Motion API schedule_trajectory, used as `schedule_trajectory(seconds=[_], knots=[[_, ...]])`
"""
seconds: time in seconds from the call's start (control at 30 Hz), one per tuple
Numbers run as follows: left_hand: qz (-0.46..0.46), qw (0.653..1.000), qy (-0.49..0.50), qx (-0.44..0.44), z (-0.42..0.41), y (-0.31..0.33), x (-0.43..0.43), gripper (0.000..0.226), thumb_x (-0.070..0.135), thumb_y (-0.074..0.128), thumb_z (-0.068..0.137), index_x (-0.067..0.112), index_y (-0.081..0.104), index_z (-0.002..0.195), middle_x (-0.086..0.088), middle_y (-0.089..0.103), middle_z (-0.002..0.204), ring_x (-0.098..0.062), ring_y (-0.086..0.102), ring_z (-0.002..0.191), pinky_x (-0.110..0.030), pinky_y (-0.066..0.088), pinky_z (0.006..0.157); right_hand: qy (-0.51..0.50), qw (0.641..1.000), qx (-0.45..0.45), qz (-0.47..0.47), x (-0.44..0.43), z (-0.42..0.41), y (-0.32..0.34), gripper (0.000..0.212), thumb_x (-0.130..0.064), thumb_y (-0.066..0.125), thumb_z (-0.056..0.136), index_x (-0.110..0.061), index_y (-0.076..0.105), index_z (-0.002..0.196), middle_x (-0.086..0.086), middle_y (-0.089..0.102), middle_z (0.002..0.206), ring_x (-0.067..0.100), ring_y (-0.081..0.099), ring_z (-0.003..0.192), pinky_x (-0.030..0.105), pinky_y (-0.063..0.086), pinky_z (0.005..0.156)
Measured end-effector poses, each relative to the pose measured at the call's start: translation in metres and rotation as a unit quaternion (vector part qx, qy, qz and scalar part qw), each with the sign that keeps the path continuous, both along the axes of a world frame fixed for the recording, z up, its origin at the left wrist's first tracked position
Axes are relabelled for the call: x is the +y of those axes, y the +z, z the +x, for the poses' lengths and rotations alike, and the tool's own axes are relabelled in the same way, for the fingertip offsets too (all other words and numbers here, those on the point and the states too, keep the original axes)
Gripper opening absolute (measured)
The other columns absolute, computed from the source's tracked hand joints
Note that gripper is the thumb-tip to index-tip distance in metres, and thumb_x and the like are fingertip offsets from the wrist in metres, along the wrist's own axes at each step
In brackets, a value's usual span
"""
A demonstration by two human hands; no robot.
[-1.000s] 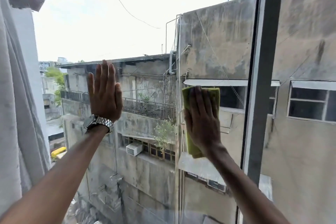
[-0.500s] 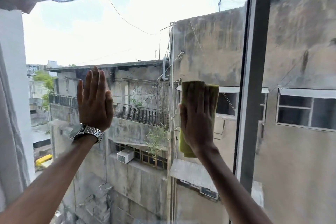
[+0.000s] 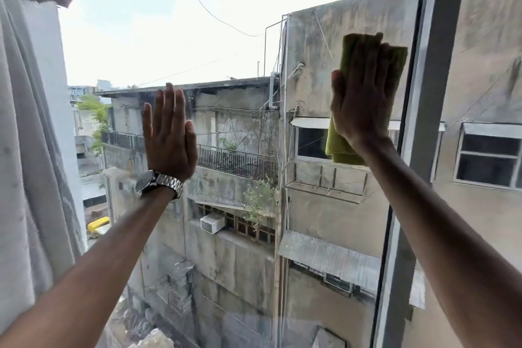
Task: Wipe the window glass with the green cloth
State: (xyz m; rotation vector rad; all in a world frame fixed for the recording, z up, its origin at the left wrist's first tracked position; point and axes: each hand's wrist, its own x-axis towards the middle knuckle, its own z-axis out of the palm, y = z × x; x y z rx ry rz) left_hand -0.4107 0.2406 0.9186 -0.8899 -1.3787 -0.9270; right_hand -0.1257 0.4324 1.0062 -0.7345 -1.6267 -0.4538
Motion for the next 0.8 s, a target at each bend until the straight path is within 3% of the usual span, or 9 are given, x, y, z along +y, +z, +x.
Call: schedule_trajectory(seconds=[0.1,0.17,0.27,0.33,0.43,0.5,0.6,0.7,0.8], knots=[[0.004,1.000,0.003,0.002,-0.005,-0.003,0.003,0.057,0.030,0.021,0.104,0.011,0.019,0.157,-0.014,0.023,0.167,-0.024,0.017,0.157,-0.053,0.016,0.129,-0.006,0.999,-0.013,0.032,-0.014,-0.025,-0.043,0.067,-0.050,0.021,0.108,-0.010,0.014,0.162,0.016,0.015,0.170,0.036,0.012,0.158,0.055,0.005,0.130],[0.005,1.000,0.002,0.006,-0.007,-0.002,0.004,0.056,0.031,0.019,0.104,0.012,0.019,0.158,-0.013,0.023,0.167,-0.023,0.016,0.157,-0.053,0.015,0.129,-0.003,0.989,-0.119,0.083,-0.025,-0.043,-0.108,0.070,-0.051,0.026,0.107,-0.011,0.013,0.162,0.015,0.012,0.171,0.035,0.010,0.158,0.052,-0.002,0.130],[0.004,1.000,0.002,0.003,-0.009,-0.001,0.005,0.056,0.032,0.018,0.105,0.013,0.019,0.158,-0.013,0.023,0.167,-0.022,0.016,0.157,-0.052,0.016,0.129,0.011,0.934,-0.318,0.163,-0.045,-0.052,-0.234,0.078,-0.052,0.045,0.100,-0.017,0.015,0.163,0.010,0.015,0.171,0.032,0.015,0.158,0.051,-0.007,0.130],[0.003,1.000,0.002,-0.001,-0.009,-0.002,0.003,0.056,0.032,0.019,0.105,0.014,0.018,0.158,-0.012,0.024,0.167,-0.022,0.016,0.157,-0.052,0.017,0.129,0.000,0.890,-0.419,0.181,-0.052,-0.048,-0.297,0.075,-0.055,0.044,0.098,-0.021,0.023,0.161,0.003,0.027,0.168,0.025,0.030,0.154,0.048,-0.007,0.130],[-0.004,1.000,-0.002,-0.002,-0.006,-0.002,0.001,0.056,0.029,0.021,0.104,0.013,0.018,0.158,-0.012,0.024,0.167,-0.023,0.017,0.157,-0.052,0.017,0.129,-0.034,0.866,-0.475,0.154,-0.059,-0.042,-0.325,0.074,-0.060,0.042,0.097,-0.022,0.030,0.159,-0.002,0.034,0.165,0.020,0.039,0.149,0.046,-0.002,0.128],[-0.003,1.000,-0.006,-0.003,-0.004,-0.001,0.001,0.056,0.029,0.022,0.104,0.013,0.018,0.158,-0.012,0.024,0.167,-0.023,0.017,0.157,-0.053,0.018,0.128,-0.028,0.873,-0.466,0.142,-0.064,-0.041,-0.321,0.077,-0.063,0.046,0.094,-0.023,0.031,0.158,-0.004,0.036,0.164,0.018,0.041,0.148,0.044,0.001,0.127],[-0.003,1.000,-0.007,-0.005,-0.007,-0.002,0.001,0.057,0.029,0.021,0.104,0.015,0.016,0.158,-0.011,0.023,0.167,-0.021,0.016,0.157,-0.052,0.017,0.129,0.033,0.929,-0.357,0.096,-0.071,-0.051,-0.280,0.072,-0.055,0.047,0.096,-0.020,0.034,0.157,0.000,0.031,0.164,0.021,0.034,0.151,0.043,0.007,0.128],[-0.004,1.000,-0.013,0.000,-0.005,-0.001,0.000,0.056,0.028,0.021,0.103,0.012,0.020,0.157,-0.013,0.025,0.166,-0.022,0.018,0.157,-0.053,0.018,0.128,0.077,0.976,-0.188,0.077,-0.079,-0.082,-0.173,0.064,-0.050,0.034,0.104,-0.014,0.033,0.158,0.008,0.030,0.166,0.028,0.030,0.153,0.045,0.009,0.130],[-0.004,1.000,-0.008,-0.012,0.003,0.000,-0.003,0.054,0.023,0.030,0.103,0.009,0.027,0.155,-0.014,0.029,0.165,-0.025,0.023,0.156,-0.052,0.021,0.127,0.071,0.988,-0.107,0.088,-0.085,-0.105,-0.056,0.062,-0.049,0.030,0.108,-0.012,0.029,0.159,0.011,0.028,0.167,0.030,0.022,0.156,0.048,0.010,0.131]])
